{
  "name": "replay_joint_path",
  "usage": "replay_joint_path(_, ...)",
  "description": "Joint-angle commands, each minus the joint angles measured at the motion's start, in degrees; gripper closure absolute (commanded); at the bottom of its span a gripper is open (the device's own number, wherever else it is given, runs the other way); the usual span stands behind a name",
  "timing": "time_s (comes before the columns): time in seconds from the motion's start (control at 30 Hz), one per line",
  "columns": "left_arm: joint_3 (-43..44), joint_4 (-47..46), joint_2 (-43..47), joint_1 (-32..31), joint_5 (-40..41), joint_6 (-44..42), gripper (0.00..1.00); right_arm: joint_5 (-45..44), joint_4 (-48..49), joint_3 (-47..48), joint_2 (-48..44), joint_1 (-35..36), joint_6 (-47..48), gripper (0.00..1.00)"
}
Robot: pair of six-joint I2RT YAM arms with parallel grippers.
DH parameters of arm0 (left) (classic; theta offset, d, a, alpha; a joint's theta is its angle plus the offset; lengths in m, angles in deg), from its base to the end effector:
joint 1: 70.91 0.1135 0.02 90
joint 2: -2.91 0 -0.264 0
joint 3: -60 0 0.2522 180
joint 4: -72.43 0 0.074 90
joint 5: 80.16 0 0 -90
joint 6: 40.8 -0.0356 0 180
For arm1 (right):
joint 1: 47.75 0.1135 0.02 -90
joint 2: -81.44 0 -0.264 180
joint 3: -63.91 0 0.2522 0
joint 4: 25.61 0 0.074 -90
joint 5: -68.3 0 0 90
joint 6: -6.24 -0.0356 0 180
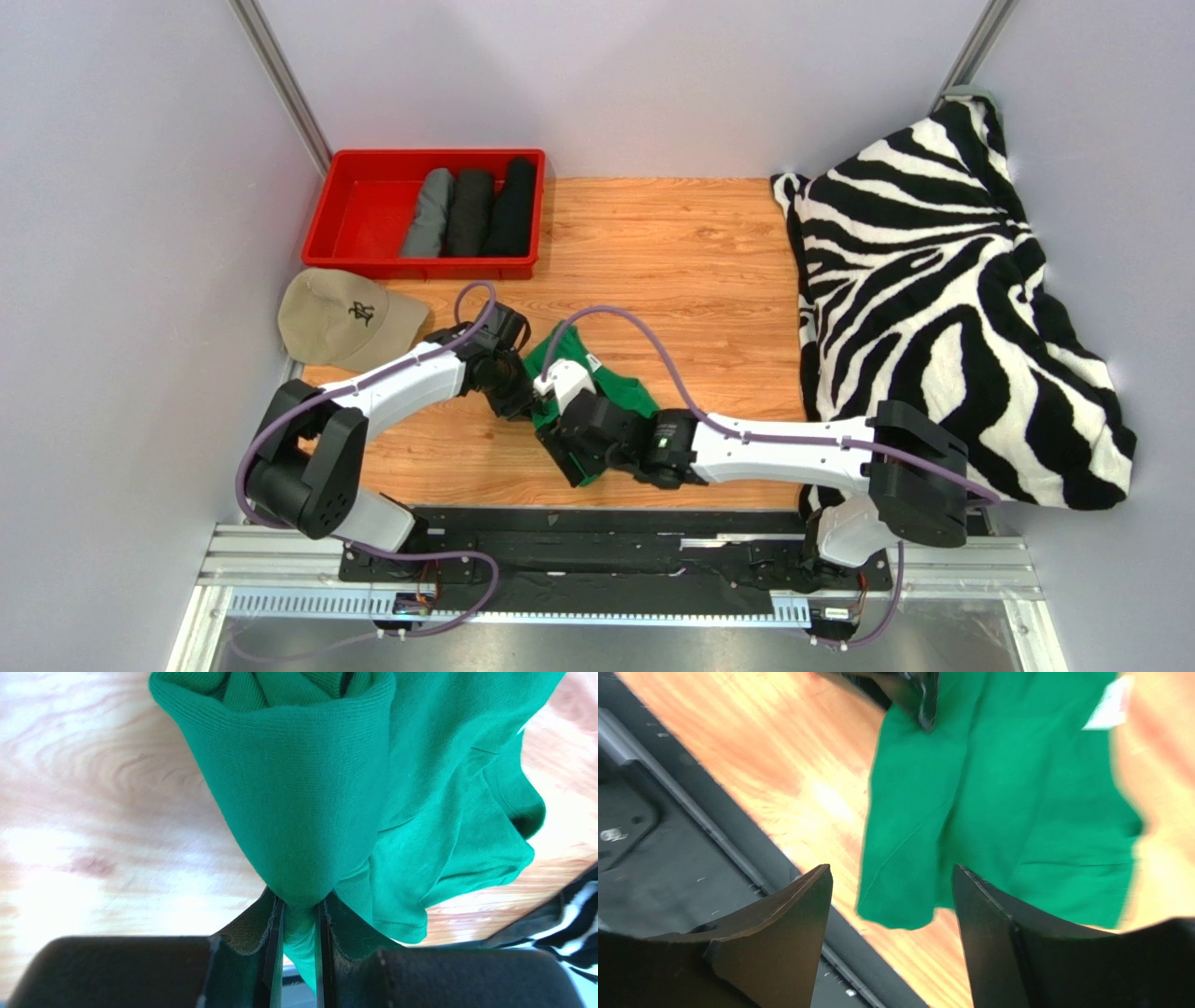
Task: Roll the t-shirts
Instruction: Roll the T-shirt to the center of the board.
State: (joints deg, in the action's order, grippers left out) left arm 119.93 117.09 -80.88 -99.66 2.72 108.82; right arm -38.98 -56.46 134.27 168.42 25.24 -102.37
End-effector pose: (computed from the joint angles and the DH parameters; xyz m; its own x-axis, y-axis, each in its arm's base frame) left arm 0.2277 -0.1299 0.1722 -0.8587 -0.5053 -0.0857 -0.4423 0.8151 -0.3742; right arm 0.1039 0.3036 0.2254 -0.4770 -0.5174 -0.7105 -0.7409 0.6716 0.0083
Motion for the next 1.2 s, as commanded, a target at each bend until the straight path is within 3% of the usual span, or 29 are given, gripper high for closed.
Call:
replay_joint_path(0.0,2.9,7.9,1.5,-0.3,0.6,-2.0,0.87,-18.7,-7.0,7.2,6.2,6.9,6.3,0.31)
replay_joint_path(0.23,3.6,9.0,1.9,-0.2,0.6,-2.9,0.87,-27.3,-10.5,14.3,18.0,13.3,9.6,0.30)
replay_joint_path(0.43,3.6,9.3,2.0,-0.2,0.7,-3.6,0.87,-31.1,-13.9,17.9,24.5,13.8,8.8,0.31)
replay_joint_path(0.57,3.5,8.6,2.4,-0.2,0.1,-4.6,0.86,-30.5,-13.5,17.0,25.2,13.3,8.3,0.39)
replay_joint_path(0.6,3.5,8.3,2.6,-0.2,-0.1,-4.9,0.80,-30.0,-13.4,16.8,25.2,12.6,8.1,0.41)
replay_joint_path(0.67,3.4,7.1,3.7,-0.1,-0.4,-5.6,0.72,-26.6,-11.8,15.0,23.8,11.7,7.8,0.48)
replay_joint_path(0.7,3.3,6.6,4.1,-0.1,-0.5,-5.9,0.62,-24.8,-10.9,14.0,22.9,10.4,7.7,0.49)
replay_joint_path(0.8,3.0,3.0,6.1,0.5,-3.2,-7.6,0.48,-15.1,-5.4,8.9,18.1,6.7,7.1,0.50)
replay_joint_path(0.97,2.7,-1.4,10.4,2.6,-5.3,-10.2,0.39,5.6,3.1,2.4,11.9,-0.6,4.6,0.53)
replay_joint_path(1.17,-2.0,-7.1,15.7,6.3,-7.6,-9.5,0.38,27.1,11.2,-3.9,9.3,-11.0,-1.0,0.53)
